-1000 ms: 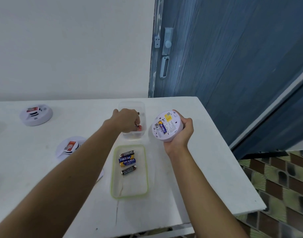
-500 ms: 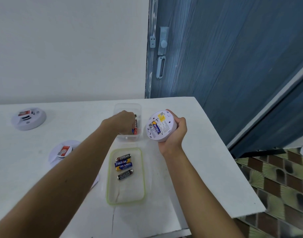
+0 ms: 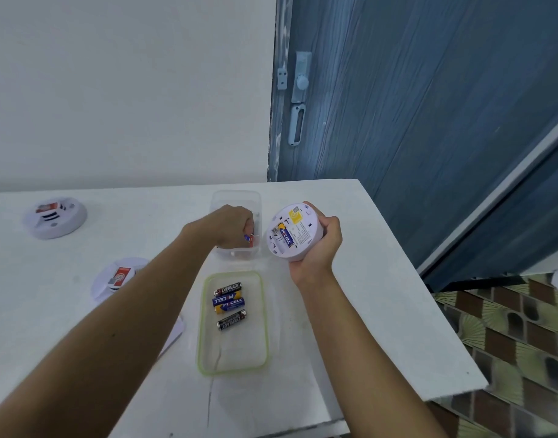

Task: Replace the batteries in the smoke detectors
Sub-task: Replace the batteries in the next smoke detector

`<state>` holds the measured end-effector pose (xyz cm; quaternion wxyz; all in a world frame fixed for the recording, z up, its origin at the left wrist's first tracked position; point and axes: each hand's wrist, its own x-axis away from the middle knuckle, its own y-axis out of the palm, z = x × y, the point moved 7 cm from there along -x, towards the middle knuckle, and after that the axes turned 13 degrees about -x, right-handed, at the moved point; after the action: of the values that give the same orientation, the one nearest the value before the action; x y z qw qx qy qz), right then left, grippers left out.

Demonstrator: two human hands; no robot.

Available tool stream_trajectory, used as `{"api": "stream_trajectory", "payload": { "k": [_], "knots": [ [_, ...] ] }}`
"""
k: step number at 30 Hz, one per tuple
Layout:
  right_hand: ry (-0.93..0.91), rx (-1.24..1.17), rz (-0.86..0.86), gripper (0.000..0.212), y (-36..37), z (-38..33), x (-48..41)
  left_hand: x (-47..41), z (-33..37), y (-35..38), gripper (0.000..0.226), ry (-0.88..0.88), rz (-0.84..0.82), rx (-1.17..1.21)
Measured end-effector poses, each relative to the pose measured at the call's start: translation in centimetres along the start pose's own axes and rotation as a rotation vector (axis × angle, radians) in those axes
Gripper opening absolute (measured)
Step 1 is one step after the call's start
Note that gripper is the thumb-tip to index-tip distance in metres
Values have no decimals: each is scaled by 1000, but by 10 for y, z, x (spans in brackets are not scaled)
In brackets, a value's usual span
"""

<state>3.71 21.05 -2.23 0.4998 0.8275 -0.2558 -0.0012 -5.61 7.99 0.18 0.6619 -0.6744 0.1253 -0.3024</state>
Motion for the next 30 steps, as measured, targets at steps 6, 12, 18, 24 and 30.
{"api": "stream_trajectory", "payload": {
  "k": [6, 12, 18, 24, 30],
  "knots": [
    [1, -13, 14, 47, 3, 1, 5, 9, -5, -8, 12, -96, 181, 339],
    [21, -53, 2, 37, 7, 0, 17, 41, -9, -32, 6, -165, 490, 800],
    [46, -103, -17, 37, 14, 4, 29, 85, 16, -45, 15, -74, 516, 1053],
    [44, -110, -31, 38, 19, 7, 38, 109, 21, -38, 12, -33, 484, 821],
    [40, -81, -42, 37, 27, 15, 51, 126, 24, -25, 20, -57, 488, 696]
  ]
}}
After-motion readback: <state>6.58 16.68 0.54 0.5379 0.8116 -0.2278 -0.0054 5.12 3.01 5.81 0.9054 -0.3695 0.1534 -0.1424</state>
